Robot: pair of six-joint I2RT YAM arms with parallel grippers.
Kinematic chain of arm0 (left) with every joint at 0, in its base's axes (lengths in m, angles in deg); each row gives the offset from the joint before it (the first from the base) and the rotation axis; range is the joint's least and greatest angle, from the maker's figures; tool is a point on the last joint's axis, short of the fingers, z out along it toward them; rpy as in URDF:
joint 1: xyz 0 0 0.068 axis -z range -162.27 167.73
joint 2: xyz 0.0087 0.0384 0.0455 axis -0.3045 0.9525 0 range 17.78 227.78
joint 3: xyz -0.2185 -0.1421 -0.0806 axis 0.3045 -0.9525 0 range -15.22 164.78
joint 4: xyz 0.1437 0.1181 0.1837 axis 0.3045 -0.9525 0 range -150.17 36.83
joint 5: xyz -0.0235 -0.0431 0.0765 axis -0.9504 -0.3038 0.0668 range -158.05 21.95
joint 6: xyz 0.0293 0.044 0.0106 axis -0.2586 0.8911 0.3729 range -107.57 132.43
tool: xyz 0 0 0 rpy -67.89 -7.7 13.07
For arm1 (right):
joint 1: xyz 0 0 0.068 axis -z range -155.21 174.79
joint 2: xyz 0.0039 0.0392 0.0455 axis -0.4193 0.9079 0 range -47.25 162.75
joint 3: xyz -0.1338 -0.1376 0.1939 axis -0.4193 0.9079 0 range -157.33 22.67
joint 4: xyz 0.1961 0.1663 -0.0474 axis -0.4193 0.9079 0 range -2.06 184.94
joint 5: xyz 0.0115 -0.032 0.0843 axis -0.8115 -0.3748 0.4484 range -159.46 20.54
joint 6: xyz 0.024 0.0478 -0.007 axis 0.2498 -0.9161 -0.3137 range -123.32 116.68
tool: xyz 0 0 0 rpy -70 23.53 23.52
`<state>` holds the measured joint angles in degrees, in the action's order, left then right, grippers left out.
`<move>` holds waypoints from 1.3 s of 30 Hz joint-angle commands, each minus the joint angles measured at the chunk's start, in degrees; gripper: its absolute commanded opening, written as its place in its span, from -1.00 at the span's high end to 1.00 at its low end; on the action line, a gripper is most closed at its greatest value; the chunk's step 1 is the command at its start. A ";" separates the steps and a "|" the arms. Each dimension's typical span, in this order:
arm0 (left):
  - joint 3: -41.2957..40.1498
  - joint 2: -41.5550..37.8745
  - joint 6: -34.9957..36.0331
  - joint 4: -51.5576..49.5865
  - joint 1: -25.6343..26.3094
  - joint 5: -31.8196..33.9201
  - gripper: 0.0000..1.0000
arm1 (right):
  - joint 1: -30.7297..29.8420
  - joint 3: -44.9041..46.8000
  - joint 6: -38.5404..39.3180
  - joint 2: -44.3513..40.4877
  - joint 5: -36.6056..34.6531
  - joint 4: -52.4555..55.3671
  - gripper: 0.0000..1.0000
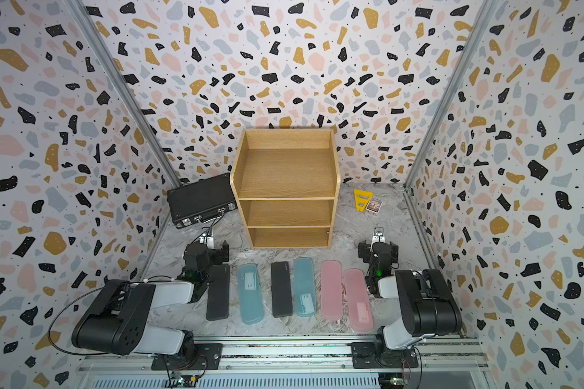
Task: Place the pencil cases on the shelf according to color
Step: Pick up the pencil case from the center of the board.
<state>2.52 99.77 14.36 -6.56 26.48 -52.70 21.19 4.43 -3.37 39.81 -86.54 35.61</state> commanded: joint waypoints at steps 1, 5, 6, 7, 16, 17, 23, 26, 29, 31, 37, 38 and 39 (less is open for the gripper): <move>-0.07 -0.47 0.02 2.61 0.04 -0.37 -0.99 | -0.20 -0.83 -0.52 -0.45 0.35 -0.57 -1.00; -0.06 -0.48 0.00 2.53 0.04 -0.41 -0.99 | -0.23 -0.83 -0.51 -0.46 0.34 -0.57 -1.00; -0.07 -0.51 0.00 2.52 0.01 -0.41 -0.99 | -0.19 -0.83 -0.55 -0.41 0.34 -0.57 -1.00; 0.00 -0.47 0.00 2.52 -0.01 -0.41 -0.99 | -0.21 -0.79 -0.55 -0.41 0.34 -0.58 -1.00; 0.19 -0.39 -0.24 2.18 -0.10 -0.29 -0.99 | -0.23 -0.83 -0.48 -0.41 0.29 -0.57 -1.00; 0.19 -0.43 -0.25 2.08 -0.21 -0.30 -0.99 | -0.26 -0.83 -0.51 -0.41 0.31 -0.57 -1.00; 0.37 -0.43 -0.46 1.78 -0.34 -0.59 -0.99 | -0.21 -0.91 -0.53 -0.32 0.30 -0.57 -1.00; 0.35 -0.41 -0.44 1.82 -0.40 -0.56 -0.99 | -0.19 -0.92 -0.56 -0.32 0.29 -0.40 -1.00; 0.11 -0.59 -1.41 2.42 -0.40 2.29 -0.99 | -0.19 -0.91 -0.49 -0.40 0.33 -0.53 -1.00; 0.36 -2.14 -2.80 0.97 -0.40 5.72 -0.99 | -0.18 -0.52 -0.73 -0.58 -0.44 -1.10 -1.00; 6.14 -12.74 -6.56 -19.70 0.09 12.04 -0.99 | -0.99 1.41 -0.03 -4.16 -2.15 -2.19 -1.00; 9.47 -14.62 -11.13 -28.01 0.12 15.32 -0.99 | -2.07 0.06 -0.01 -6.19 -5.78 1.77 -1.00; 12.99 -16.01 -14.55 -36.36 0.12 17.91 -0.99 | -2.75 -2.42 -0.44 -9.13 -8.60 8.77 -1.00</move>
<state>8.13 87.56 8.46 -25.34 26.48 -43.61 20.04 5.17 -3.75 36.40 -89.14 37.25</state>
